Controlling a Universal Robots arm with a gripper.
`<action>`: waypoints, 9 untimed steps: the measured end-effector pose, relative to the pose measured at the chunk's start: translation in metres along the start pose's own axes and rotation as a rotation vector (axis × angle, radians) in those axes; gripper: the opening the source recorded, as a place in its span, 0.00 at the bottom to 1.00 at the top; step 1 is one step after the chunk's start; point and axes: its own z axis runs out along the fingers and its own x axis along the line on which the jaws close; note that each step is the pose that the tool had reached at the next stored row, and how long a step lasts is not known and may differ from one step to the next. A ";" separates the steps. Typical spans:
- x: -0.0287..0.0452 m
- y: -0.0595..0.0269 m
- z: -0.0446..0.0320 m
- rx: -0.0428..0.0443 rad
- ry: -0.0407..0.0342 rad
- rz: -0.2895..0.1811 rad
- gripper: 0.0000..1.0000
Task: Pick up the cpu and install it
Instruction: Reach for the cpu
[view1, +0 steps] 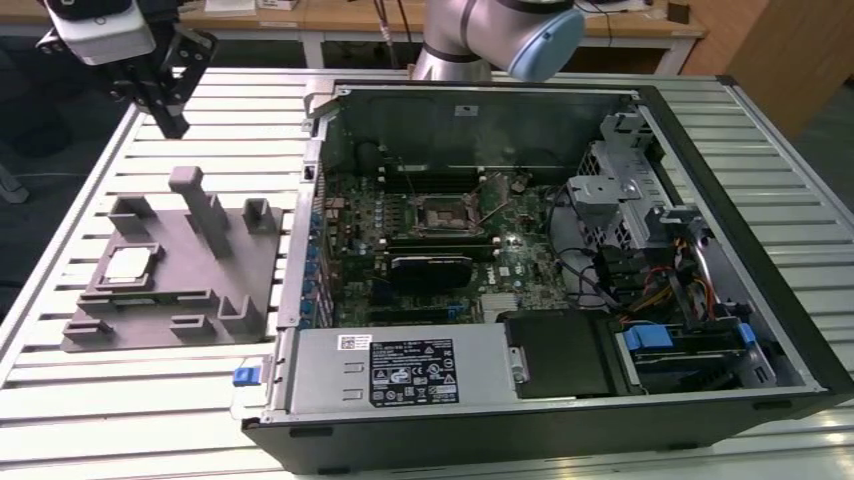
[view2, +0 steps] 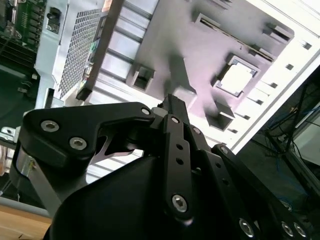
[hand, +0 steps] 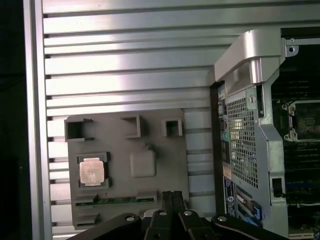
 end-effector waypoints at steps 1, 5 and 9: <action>0.0026 -0.0002 0.0001 -0.0001 -0.0001 0.000 0.11; 0.0134 -0.0011 0.0004 -0.0001 -0.0001 0.000 0.11; 0.0261 -0.0020 0.0006 0.0000 0.0000 0.000 0.11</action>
